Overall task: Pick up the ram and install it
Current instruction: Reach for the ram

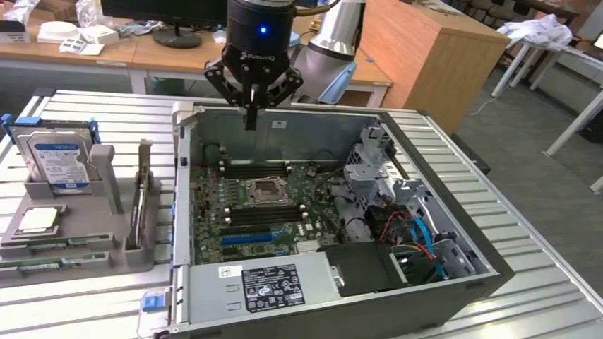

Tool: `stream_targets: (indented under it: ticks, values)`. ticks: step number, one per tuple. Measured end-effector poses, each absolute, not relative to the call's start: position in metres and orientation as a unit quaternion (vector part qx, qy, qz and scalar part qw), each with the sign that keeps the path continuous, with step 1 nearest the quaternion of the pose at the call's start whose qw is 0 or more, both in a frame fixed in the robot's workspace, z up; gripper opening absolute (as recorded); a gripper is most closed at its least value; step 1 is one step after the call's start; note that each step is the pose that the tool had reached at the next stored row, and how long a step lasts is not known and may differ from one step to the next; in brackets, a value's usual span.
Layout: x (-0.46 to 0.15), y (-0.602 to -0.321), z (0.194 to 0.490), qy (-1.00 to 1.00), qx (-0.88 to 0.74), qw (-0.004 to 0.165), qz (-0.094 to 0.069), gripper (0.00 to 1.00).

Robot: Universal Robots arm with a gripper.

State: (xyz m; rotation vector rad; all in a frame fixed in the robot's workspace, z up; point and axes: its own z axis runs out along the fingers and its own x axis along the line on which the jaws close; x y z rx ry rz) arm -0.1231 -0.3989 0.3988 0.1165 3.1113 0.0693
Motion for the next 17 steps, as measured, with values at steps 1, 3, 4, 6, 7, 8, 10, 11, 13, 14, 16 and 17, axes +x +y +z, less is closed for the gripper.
stream_targets:
  ticks: [1,3,4,6,7,8,10,11,13,14,16,17]
  values:
    - [-0.127,-0.399,0.399,0.999,0.037,0.014,0.022,0.11]
    - [-0.136,-0.399,0.4,0.999,0.037,0.014,0.021,0.11]
    - [-0.14,-0.399,0.401,0.999,0.037,0.014,0.021,0.11]
    - [-0.15,-0.399,0.401,0.999,0.037,0.015,0.021,0.11]
    - [-0.154,-0.399,0.401,0.999,0.037,0.015,0.021,0.11]
    - [-0.159,-0.399,0.401,0.999,0.037,0.015,0.021,0.11]
    - [-0.168,-0.399,0.401,0.999,0.037,0.015,0.021,0.11]
    - [-0.172,-0.399,0.401,0.999,0.037,0.015,0.021,0.11]
    - [-0.181,-0.399,0.401,0.999,0.037,0.015,0.02,0.11]
    - [-0.186,-0.399,0.401,0.999,0.037,0.015,0.019,0.11]
    - [-0.195,-0.399,0.401,0.999,0.037,0.015,0.018,0.11]
    - [-0.2,-0.399,0.401,0.999,0.037,0.015,0.017,0.11]
